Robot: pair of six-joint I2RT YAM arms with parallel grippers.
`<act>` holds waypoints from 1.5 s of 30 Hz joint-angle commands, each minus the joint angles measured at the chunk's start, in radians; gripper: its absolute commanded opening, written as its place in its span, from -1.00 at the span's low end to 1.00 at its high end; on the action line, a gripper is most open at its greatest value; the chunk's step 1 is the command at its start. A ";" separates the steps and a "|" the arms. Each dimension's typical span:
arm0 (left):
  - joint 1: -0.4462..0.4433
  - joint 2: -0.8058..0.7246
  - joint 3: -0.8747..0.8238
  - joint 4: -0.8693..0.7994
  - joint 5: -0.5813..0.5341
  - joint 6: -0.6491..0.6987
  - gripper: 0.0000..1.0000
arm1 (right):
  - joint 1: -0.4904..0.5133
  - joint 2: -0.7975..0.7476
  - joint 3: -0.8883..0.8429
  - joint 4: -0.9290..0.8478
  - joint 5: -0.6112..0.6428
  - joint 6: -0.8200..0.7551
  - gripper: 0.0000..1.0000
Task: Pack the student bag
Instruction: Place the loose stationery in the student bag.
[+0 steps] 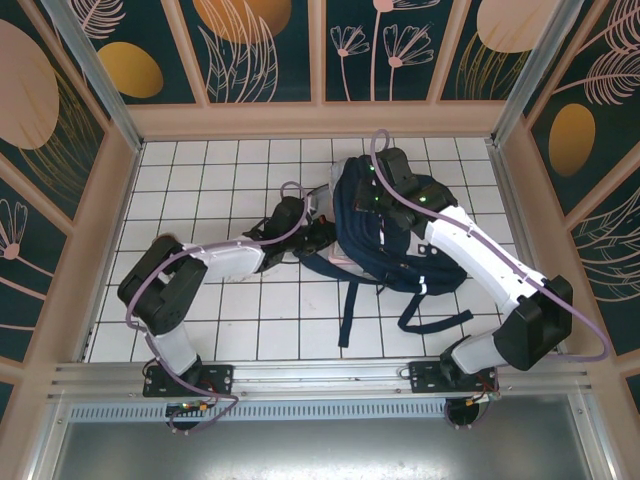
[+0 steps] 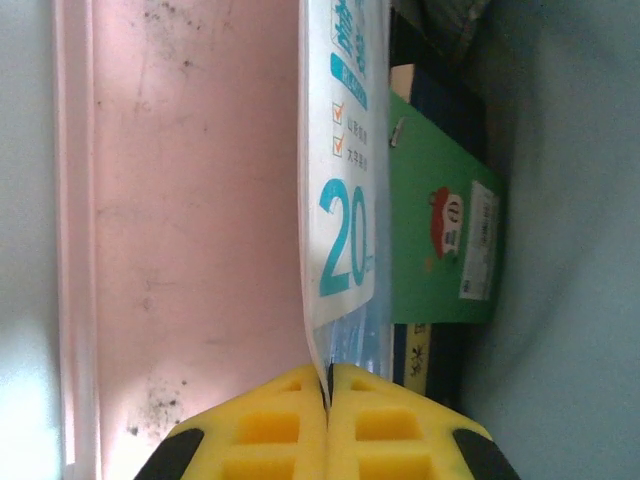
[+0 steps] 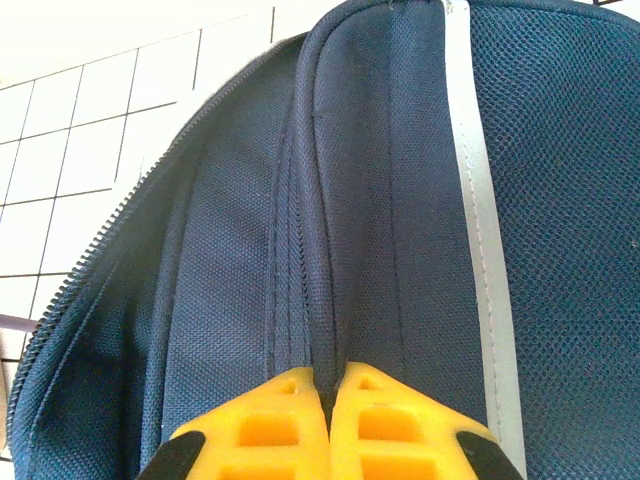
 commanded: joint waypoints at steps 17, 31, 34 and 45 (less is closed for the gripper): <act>-0.044 -0.015 0.187 -0.347 -0.141 0.157 0.40 | -0.024 -0.045 -0.042 0.062 -0.019 0.014 -1.00; -0.033 0.049 0.207 -0.370 -0.150 0.213 0.37 | -0.030 -0.051 -0.050 0.066 -0.031 0.018 -1.00; -0.033 0.084 0.222 -0.346 -0.117 0.204 0.29 | -0.030 -0.052 -0.052 0.066 -0.035 0.020 -1.00; -0.055 0.136 0.284 -0.239 -0.019 0.141 0.22 | -0.031 -0.049 -0.068 0.076 -0.043 0.027 -1.00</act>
